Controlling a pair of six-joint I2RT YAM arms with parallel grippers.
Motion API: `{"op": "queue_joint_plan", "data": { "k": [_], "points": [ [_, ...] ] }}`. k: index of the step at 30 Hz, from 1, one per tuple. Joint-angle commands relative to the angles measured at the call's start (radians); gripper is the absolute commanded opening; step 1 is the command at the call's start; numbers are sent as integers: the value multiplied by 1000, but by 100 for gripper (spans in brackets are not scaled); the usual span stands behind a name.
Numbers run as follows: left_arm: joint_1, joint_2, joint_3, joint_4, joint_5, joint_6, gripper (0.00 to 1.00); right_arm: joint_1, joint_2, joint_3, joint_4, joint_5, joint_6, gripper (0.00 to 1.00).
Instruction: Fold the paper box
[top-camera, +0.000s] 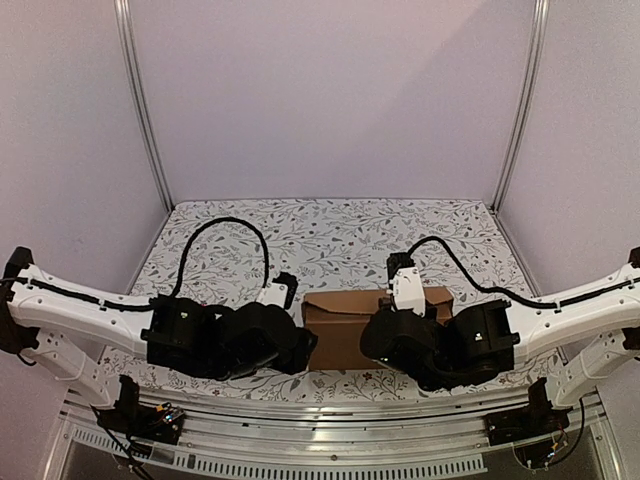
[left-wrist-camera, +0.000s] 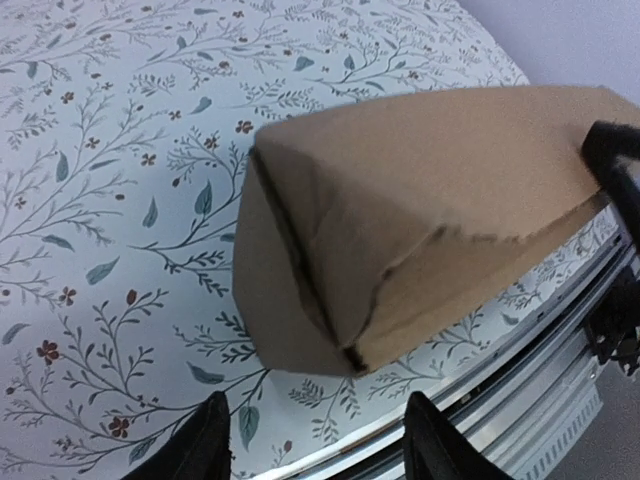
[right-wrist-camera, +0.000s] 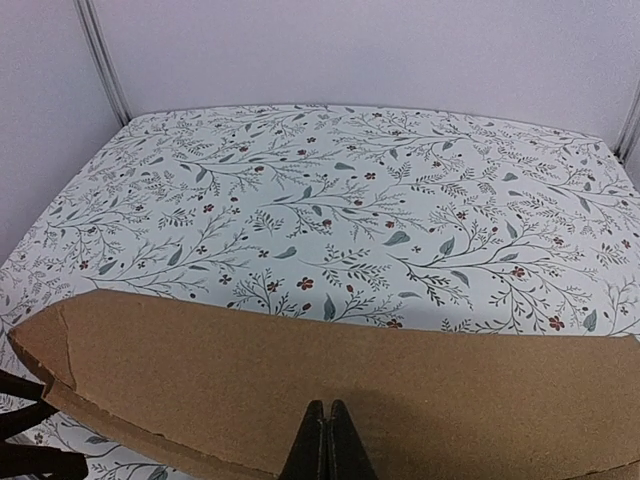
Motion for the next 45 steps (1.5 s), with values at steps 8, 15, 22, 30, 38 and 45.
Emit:
{"op": "queue_joint_plan", "data": {
  "k": [8,15,22,30,38,45],
  "points": [
    [15,-296,-87,-120,329,273,39,-3,11,-69,-99,-49,20,0],
    [170,-370,-48,-55,447,436,0,-3,-16,-86,-81,-50,-10,0],
    [313,-299,-22,110,621,566,0,-3,-28,-102,-57,-67,-28,0],
    [409,-151,30,273,874,596,0,-3,-36,-121,-40,-82,-34,0],
    [459,-85,-104,447,981,522,0,-6,-33,-126,-34,-85,-37,0],
    [473,-67,-366,737,1082,394,0,-7,-30,-131,-35,-94,-29,0]
  ]
}}
